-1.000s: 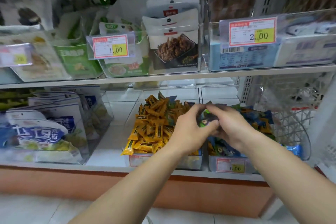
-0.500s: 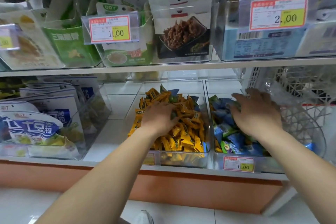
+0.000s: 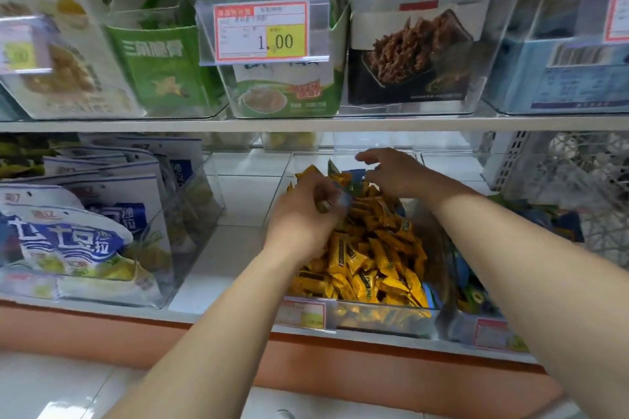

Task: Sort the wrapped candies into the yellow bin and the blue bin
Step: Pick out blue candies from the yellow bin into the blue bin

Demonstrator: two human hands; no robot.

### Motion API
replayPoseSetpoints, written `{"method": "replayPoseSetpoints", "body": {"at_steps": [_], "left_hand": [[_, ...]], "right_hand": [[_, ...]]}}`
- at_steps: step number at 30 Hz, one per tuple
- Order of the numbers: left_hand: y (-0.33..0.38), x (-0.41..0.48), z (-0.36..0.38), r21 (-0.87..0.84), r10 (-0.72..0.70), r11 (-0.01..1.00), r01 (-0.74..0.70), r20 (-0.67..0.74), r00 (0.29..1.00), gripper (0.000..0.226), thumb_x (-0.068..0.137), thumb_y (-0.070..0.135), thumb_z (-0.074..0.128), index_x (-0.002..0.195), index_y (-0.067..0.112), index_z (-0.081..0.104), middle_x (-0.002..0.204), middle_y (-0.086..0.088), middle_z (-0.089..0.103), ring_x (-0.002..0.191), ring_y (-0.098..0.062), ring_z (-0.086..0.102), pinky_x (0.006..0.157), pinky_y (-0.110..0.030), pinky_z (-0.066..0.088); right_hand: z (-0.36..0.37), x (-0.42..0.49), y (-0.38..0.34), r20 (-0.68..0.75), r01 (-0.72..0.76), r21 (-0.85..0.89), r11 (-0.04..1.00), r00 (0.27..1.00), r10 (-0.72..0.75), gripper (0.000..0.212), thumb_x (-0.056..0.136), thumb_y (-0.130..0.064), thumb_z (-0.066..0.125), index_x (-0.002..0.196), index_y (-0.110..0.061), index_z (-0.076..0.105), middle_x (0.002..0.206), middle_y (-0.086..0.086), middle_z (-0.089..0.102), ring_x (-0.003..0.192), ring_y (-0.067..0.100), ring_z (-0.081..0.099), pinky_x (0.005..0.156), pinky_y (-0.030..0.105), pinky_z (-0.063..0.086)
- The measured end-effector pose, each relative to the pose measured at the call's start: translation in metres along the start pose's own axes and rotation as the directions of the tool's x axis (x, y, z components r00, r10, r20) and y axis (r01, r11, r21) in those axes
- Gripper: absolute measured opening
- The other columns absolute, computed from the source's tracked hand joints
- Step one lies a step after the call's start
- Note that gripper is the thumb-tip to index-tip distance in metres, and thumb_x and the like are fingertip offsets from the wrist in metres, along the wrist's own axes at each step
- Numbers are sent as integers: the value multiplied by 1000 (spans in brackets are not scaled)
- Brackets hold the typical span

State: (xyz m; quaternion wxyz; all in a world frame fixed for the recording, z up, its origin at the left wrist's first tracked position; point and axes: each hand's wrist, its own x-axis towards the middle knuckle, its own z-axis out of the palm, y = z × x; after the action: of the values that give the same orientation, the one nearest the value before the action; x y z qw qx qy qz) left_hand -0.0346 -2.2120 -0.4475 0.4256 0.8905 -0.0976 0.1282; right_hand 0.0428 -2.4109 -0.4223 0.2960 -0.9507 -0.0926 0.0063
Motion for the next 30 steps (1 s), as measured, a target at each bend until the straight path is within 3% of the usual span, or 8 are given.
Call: {"method": "replayPoseSetpoints", "body": {"at_steps": [4, 7, 9, 12, 16, 21, 24, 30], "left_hand": [[-9, 2, -21, -42, -19, 999, 12, -177, 984, 39, 85, 30, 69, 109, 50, 46, 95, 19, 64, 82, -9, 64, 64, -32, 54], [-16, 3, -24, 16, -56, 998, 59, -128, 990, 44, 88, 32, 67, 128, 42, 51, 109, 9, 68, 89, -16, 66, 70, -36, 57], [-20, 2, -25, 44, -55, 997, 59, -83, 995, 43, 89, 34, 68, 129, 40, 54, 113, 8, 68, 92, -17, 66, 72, -33, 56], [-23, -1, -26, 93, -5, 996, 9, -38, 999, 43, 88, 41, 69, 129, 40, 56, 113, 10, 69, 98, -19, 65, 78, -36, 55], [-25, 0, -26, 26, -12, 1000, 14, -49, 999, 44, 87, 41, 70, 128, 42, 56, 109, 13, 68, 98, -15, 64, 79, -36, 56], [-27, 3, -28, 30, -22, 999, 26, -131, 991, 37, 88, 41, 68, 123, 39, 56, 104, 11, 68, 88, -15, 66, 73, -33, 56], [-31, 2, -29, 49, -32, 998, 38, -124, 992, 40, 89, 39, 68, 127, 36, 55, 111, 7, 69, 92, -17, 65, 77, -36, 56], [-37, -1, -27, 26, -16, 999, 18, -102, 995, 46, 87, 36, 70, 131, 36, 55, 114, 4, 67, 102, -19, 61, 80, -35, 53]], "right_hand": [[14, 29, -4, 166, -60, -32, 998, 984, 64, 53, 101, -25, 53, 151, -18, 38, 153, 10, 43, 136, 27, 45, 99, 29, 36], [22, 34, -5, 205, -38, -176, 984, 976, 74, 47, 102, -30, 51, 147, -17, 45, 146, 10, 50, 130, 27, 49, 100, 32, 39], [22, 33, -4, 227, -15, -190, 982, 972, 59, 42, 98, -37, 59, 131, -11, 59, 128, 8, 59, 117, 27, 55, 90, 32, 44], [14, 22, 1, 222, -45, -171, 984, 972, 83, 44, 88, -40, 73, 121, -13, 62, 117, 2, 60, 105, 22, 57, 85, 33, 47], [0, 9, 8, 61, -70, -194, 979, 995, 83, 39, 80, -36, 81, 108, -21, 59, 106, 0, 60, 94, 19, 58, 74, 29, 45], [-4, 15, -3, -240, 36, 40, 999, 970, -25, 20, 88, -22, 70, 105, -30, 63, 101, -3, 63, 79, 13, 58, 63, 22, 43], [10, 28, -20, -259, 68, 188, 980, 966, -17, 22, 89, -33, 71, 110, -27, 68, 95, -2, 67, 82, 16, 63, 64, 24, 43], [40, 52, -31, -172, 98, 8, 995, 981, -95, 23, 94, -24, 62, 116, -18, 58, 116, 5, 61, 97, 21, 54, 76, 31, 36]]}}
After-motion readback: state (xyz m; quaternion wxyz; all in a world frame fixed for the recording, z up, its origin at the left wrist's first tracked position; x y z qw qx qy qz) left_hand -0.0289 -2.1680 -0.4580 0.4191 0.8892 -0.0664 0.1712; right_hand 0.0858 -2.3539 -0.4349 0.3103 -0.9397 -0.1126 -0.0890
